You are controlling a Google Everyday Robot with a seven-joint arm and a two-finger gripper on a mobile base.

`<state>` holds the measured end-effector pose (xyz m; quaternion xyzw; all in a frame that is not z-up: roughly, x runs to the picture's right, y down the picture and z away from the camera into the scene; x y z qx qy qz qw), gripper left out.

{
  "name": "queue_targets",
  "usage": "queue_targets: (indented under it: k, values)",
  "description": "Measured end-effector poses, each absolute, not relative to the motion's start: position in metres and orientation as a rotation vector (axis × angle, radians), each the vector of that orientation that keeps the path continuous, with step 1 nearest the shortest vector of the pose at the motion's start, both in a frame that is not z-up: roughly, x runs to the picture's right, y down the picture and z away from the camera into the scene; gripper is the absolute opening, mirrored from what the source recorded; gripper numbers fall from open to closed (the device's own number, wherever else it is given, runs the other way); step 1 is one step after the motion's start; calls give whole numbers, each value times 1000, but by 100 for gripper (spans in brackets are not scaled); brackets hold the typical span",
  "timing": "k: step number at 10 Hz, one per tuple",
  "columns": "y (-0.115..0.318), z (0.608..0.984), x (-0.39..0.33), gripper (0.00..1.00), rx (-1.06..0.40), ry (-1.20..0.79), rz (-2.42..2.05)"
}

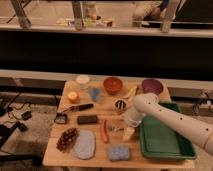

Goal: Place fork in plastic cup

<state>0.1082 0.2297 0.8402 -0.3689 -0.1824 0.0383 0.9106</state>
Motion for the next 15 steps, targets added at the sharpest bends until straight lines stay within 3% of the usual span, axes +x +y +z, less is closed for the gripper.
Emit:
queue_targets:
  k: [12,15]
  values:
    - [226,840,102,80,-734,-415,60]
    - [225,841,103,62,-728,-415,62]
